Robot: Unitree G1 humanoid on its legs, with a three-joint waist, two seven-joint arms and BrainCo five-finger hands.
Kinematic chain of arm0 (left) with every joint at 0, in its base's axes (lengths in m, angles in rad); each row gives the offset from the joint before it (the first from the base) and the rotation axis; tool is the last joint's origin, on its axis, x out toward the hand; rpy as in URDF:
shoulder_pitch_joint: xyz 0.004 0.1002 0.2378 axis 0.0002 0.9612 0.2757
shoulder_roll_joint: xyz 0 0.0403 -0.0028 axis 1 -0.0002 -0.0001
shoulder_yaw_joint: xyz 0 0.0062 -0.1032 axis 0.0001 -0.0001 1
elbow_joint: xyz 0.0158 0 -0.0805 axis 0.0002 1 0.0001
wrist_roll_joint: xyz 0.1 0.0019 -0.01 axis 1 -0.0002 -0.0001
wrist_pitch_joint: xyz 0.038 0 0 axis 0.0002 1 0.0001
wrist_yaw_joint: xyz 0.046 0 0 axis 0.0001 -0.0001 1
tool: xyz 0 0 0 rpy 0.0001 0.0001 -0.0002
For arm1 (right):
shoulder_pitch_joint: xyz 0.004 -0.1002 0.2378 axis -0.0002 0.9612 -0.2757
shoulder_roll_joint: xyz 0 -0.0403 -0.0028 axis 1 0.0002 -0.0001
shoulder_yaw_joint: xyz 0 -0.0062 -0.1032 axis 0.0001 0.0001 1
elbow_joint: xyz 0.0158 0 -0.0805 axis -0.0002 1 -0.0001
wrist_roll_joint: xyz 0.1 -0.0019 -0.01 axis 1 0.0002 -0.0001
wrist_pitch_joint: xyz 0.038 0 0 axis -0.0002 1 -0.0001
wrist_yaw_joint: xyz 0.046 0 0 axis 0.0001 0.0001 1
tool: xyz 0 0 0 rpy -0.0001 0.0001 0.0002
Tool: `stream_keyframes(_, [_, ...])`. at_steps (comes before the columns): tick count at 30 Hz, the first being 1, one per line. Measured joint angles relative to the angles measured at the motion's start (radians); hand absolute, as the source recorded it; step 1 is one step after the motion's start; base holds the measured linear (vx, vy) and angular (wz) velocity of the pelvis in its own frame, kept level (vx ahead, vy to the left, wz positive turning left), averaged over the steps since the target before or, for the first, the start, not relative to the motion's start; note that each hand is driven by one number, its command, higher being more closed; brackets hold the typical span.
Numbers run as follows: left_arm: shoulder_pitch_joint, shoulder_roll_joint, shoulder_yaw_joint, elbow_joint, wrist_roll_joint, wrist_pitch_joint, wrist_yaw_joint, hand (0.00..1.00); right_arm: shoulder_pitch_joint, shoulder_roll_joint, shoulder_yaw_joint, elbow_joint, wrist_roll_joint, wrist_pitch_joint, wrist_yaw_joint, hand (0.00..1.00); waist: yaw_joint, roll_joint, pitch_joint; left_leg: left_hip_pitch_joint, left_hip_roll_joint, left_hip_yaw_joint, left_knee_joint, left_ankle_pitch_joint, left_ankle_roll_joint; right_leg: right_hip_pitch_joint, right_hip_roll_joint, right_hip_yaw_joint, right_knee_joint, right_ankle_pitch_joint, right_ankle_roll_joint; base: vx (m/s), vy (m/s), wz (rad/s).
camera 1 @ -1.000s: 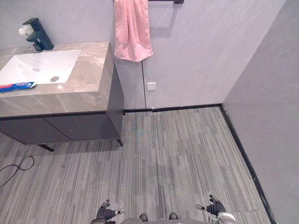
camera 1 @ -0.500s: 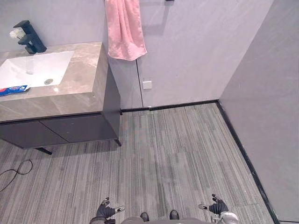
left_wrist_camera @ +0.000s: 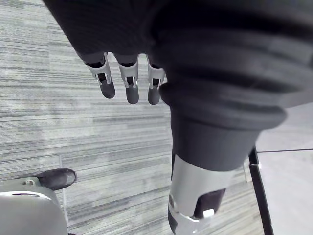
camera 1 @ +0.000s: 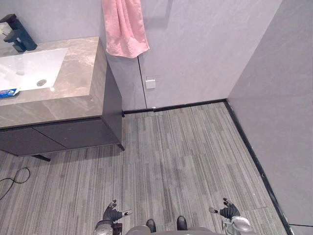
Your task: Organize washtable
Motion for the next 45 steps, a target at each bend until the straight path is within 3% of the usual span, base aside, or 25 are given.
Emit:
stream_keyframes(3, [-0.006,-0.001,-0.024,-0.011,0.0,0.001,0.0,0.0,-0.003,0.003,-0.02,0.001,0.0,0.004,0.0,0.0,0.001,0.012,0.013,-0.016,0.002,0.014,0.059,-0.042,0.012,-0.077,-0.001,-0.018,0.173,-0.076,0.041,0.05,0.054,-0.16])
stream_keyframes(5, [-0.013,0.001,-0.029,-0.021,0.0,0.001,0.001,0.0,-0.006,0.02,-0.028,0.0,0.0,0.005,0.0,0.0,-0.002,0.016,0.022,-0.002,-0.003,0.019,0.09,-0.064,0.019,-0.161,-0.018,-0.07,0.397,-0.123,0.08,0.05,0.095,0.01])
stream_keyframes(7, [-0.024,0.007,-0.032,-0.032,0.0,0.001,0.001,0.0,-0.008,0.035,-0.027,0.0,0.0,0.005,0.0,0.0,-0.002,0.008,0.039,0.024,-0.012,0.015,0.088,-0.066,0.023,-0.22,-0.042,-0.118,0.553,-0.138,0.08,0.06,0.082,0.17])
stream_keyframes(9, [-0.034,0.02,-0.036,-0.041,0.0,0.001,0.002,0.0,-0.014,0.043,-0.024,0.002,0.008,0.005,0.001,0.0,-0.003,-0.005,0.051,0.056,-0.034,-0.004,0.078,-0.09,0.046,-0.282,-0.104,-0.197,0.666,-0.196,0.074,0.09,0.049,0.18])
stream_keyframes(12, [-0.034,0.015,-0.038,-0.041,-0.001,0.006,0.003,0.0,-0.028,0.038,-0.015,0.001,0.009,0.004,0.0,0.0,-0.015,0.003,0.064,0.096,-0.008,-0.022,0.068,-0.113,0.036,-0.302,-0.109,-0.267,0.555,-0.203,0.057,0.17,-0.021,0.17])
stream_keyframes(14, [-0.036,0.014,-0.041,-0.041,-0.001,0.008,0.003,0.0,-0.048,0.033,0.007,-0.001,0.009,0.002,-0.001,0.0,-0.032,0.015,0.071,0.125,0.026,-0.031,0.04,-0.117,0.014,-0.329,-0.08,-0.286,0.417,-0.162,0.029,0.28,-0.094,0.19])
stream_keyframes(15, [-0.038,0.015,-0.059,-0.04,-0.002,0.007,0.003,0.0,-0.047,0.033,0.01,-0.001,0.008,0.002,-0.001,0.0,-0.043,0.007,0.07,0.148,0.037,-0.044,0.022,-0.126,-0.018,-0.341,-0.065,-0.269,0.316,-0.089,0.023,0.49,-0.234,0.41])
stream_keyframes(16, [-0.037,0.014,-0.066,-0.039,-0.002,0.007,0.002,0.0,-0.034,0.033,0.01,0.0,0.009,0.002,-0.001,0.0,-0.052,-0.005,0.063,0.161,0.04,-0.062,0.019,-0.141,-0.044,-0.347,-0.073,-0.258,0.316,0.007,-0.011,0.46,-0.24,0.47])
stream_keyframes(17, [-0.039,0.005,-0.065,-0.038,-0.002,0.007,0.002,0.0,-0.032,0.027,0.008,0.0,0.01,0.002,-0.001,0.0,-0.054,-0.008,0.059,0.172,0.053,-0.069,0.022,-0.148,-0.056,-0.347,-0.068,-0.264,0.335,0.017,-0.043,0.41,-0.23,0.29])
stream_keyframes(18, [-0.041,-0.006,-0.066,-0.037,-0.002,0.006,0.002,0.0,-0.029,0.021,0.007,0.002,0.009,0.003,-0.002,0.0,-0.052,0.01,0.059,0.174,0.071,-0.069,0.031,-0.147,-0.066,-0.349,-0.055,-0.276,0.348,0.006,-0.05,0.34,-0.206,0.09])
stream_keyframes(20, [-0.057,-0.021,-0.064,-0.036,-0.002,0.004,0.001,0.0,-0.041,0.024,0.007,0.0,0.009,-0.003,-0.003,0.0,-0.052,0.019,0.061,0.081,0.105,-0.092,0.197,-0.121,-0.115,-0.335,-0.036,-0.296,0.33,-0.03,-0.092,0.36,-0.254,0.16])
stream_keyframes(22, [-0.059,-0.047,-0.062,-0.036,-0.002,0.005,0.0,0.0,-0.027,0.023,0.005,0.007,0.012,0.0,-0.006,0.0,-0.051,0.027,0.067,-0.024,0.151,-0.111,0.5,-0.089,-0.166,-0.211,-0.013,-0.321,0.246,-0.042,-0.111,0.41,-0.262,0.34])
stream_keyframes(24, [-0.053,-0.065,-0.061,-0.038,-0.003,0.005,0.0,0.0,-0.008,0.028,0.006,-0.001,0.019,-0.001,-0.01,0.0,-0.044,0.026,0.068,-0.054,0.19,-0.081,0.655,-0.095,-0.166,-0.109,0.004,-0.324,0.198,-0.05,-0.122,0.36,-0.179,0.13])
stream_keyframes(28, [-0.06,-0.092,-0.06,-0.071,-0.004,0.005,0.0,0.0,-0.012,0.029,0.001,-0.025,0.023,-0.002,-0.029,0.0,-0.022,0.024,0.071,-0.224,0.224,-0.008,0.728,-0.127,-0.112,0.002,0.004,-0.299,0.122,-0.075,-0.125,0.26,-0.063,-0.07])
stream_keyframes(31, [-0.068,-0.085,-0.06,-0.075,-0.004,0.005,0.001,0.0,-0.014,0.044,-0.014,-0.027,0.044,-0.002,-0.03,0.0,-0.006,0.012,0.078,-0.295,0.156,-0.001,0.512,-0.13,-0.1,0.059,-0.025,-0.28,0.089,-0.089,-0.102,0.22,0.092,-0.15])
stream_keyframes(33, [-0.064,-0.085,-0.063,-0.084,-0.004,0.005,0.001,0.0,-0.014,0.046,-0.03,-0.026,0.048,-0.002,-0.031,0.0,0.004,0.016,0.078,-0.308,0.068,-0.044,0.232,-0.053,-0.103,0.101,-0.054,-0.255,0.062,-0.112,-0.068,0.24,0.184,-0.23])
stream_keyframes(34, [-0.059,-0.084,-0.063,-0.082,-0.004,0.005,0.001,0.0,-0.016,0.045,-0.028,-0.026,0.048,-0.002,-0.031,0.0,0.007,0.022,0.074,-0.308,0.059,-0.058,0.17,-0.003,-0.094,0.106,-0.054,-0.246,0.058,-0.121,-0.065,0.29,0.254,-0.53])
stream_keyframes(35, [-0.054,-0.08,-0.061,-0.082,-0.005,0.005,0.001,0.0,-0.016,0.051,-0.016,-0.026,0.048,-0.002,-0.031,0.0,0.025,0.022,0.07,-0.29,0.045,-0.076,0.138,0.109,-0.069,0.109,-0.056,-0.209,0.054,-0.135,-0.044,0.34,0.271,-0.6])
stream_keyframes(36, [-0.056,-0.07,-0.061,-0.08,-0.004,0.005,0.002,0.0,-0.017,0.055,0.004,-0.026,0.048,-0.002,-0.031,0.0,0.031,0.014,0.063,-0.284,0.026,-0.074,0.136,0.131,-0.024,0.114,-0.073,-0.189,0.059,-0.151,-0.026,0.35,0.253,-0.5])
stream_keyframes(37, [-0.064,-0.057,-0.06,-0.077,-0.003,0.006,0.002,0.0,-0.017,0.063,0.011,-0.026,0.036,-0.002,-0.029,0.0,0.029,-0.011,0.06,-0.292,0.006,-0.064,0.158,0.105,0.003,0.108,-0.097,-0.185,0.075,-0.168,-0.007,0.36,0.195,-0.22])
stream_keyframes(38, [-0.07,-0.044,-0.06,-0.074,-0.001,0.006,0.0,0.0,-0.015,0.07,0.009,-0.025,0.024,-0.001,-0.029,0.0,0.029,-0.035,0.061,-0.3,-0.01,-0.046,0.201,0.061,0.016,0.096,-0.124,-0.177,0.116,-0.19,0.013,0.37,0.177,-0.17])
stream_keyframes(40, [-0.068,-0.044,-0.056,-0.073,-0.002,0.006,0.002,0.0,-0.016,0.068,0.008,-0.025,0.005,-0.001,-0.029,0.0,0.034,-0.045,0.056,-0.279,-0.02,-0.018,0.235,0.004,0.036,0.057,-0.141,-0.125,0.24,-0.206,0.036,0.42,0.224,-0.41])
stream_keyframes(41, [-0.062,-0.041,-0.056,-0.071,-0.002,0.007,0.001,0.0,-0.016,0.071,0.008,-0.028,0.0,-0.002,-0.029,0.0,0.031,-0.044,0.055,-0.237,-0.023,-0.003,0.234,-0.025,0.049,-0.002,-0.149,-0.094,0.415,-0.207,0.059,0.37,0.211,-0.36])
stream_keyframes(43, [-0.062,-0.025,-0.065,-0.071,-0.008,0.012,0.001,0.0,-0.009,0.086,0.015,-0.027,-0.004,-0.001,-0.023,0.0,0.016,-0.049,0.053,-0.153,-0.04,-0.002,0.232,-0.075,0.072,-0.131,-0.177,-0.09,0.775,-0.157,0.154,0.4,0.173,0.02])
stream_keyframes(45, [-0.061,-0.026,-0.062,-0.072,-0.017,0.015,0.004,0.0,-0.009,0.095,0.021,-0.036,-0.005,0.001,-0.021,0.0,0.005,-0.047,0.054,-0.056,-0.047,-0.008,0.219,-0.11,0.088,-0.215,-0.192,-0.122,0.961,-0.178,0.116,0.48,0.112,0.13])
